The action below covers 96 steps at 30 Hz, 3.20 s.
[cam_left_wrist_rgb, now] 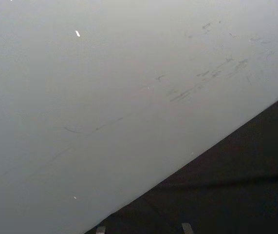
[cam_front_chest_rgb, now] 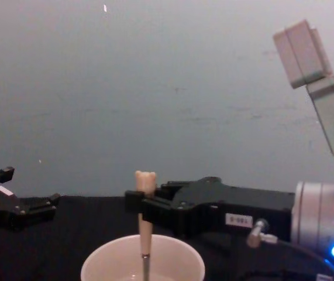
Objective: Pick up the stirring spoon with one hand, stir inside the cup, then place it back in its original position.
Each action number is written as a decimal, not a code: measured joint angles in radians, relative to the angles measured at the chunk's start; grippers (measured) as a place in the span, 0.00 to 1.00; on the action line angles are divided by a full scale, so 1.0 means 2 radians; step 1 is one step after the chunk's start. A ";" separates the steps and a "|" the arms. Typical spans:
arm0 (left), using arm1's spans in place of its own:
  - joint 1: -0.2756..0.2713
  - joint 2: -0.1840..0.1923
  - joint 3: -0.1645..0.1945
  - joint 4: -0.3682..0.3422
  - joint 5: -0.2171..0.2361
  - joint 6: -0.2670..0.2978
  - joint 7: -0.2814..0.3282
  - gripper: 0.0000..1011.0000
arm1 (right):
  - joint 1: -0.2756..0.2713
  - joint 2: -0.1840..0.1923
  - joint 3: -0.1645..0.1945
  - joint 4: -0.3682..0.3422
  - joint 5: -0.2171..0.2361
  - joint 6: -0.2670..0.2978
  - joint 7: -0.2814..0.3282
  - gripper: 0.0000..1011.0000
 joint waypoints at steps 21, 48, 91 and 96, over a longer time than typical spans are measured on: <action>0.000 0.000 0.000 0.000 0.000 0.000 0.000 0.99 | 0.045 -0.056 -0.010 0.079 -0.020 -0.011 -0.029 0.22; 0.000 0.000 0.000 0.000 0.000 0.000 0.000 0.99 | 0.017 -0.015 0.022 0.037 -0.010 0.002 -0.021 0.22; 0.000 0.000 0.000 0.000 0.000 0.000 0.000 0.99 | 0.035 -0.060 0.002 0.062 -0.025 -0.001 -0.058 0.22; 0.000 0.000 0.000 0.000 0.000 0.000 0.000 0.99 | 0.035 -0.061 0.010 0.066 -0.027 -0.001 -0.061 0.22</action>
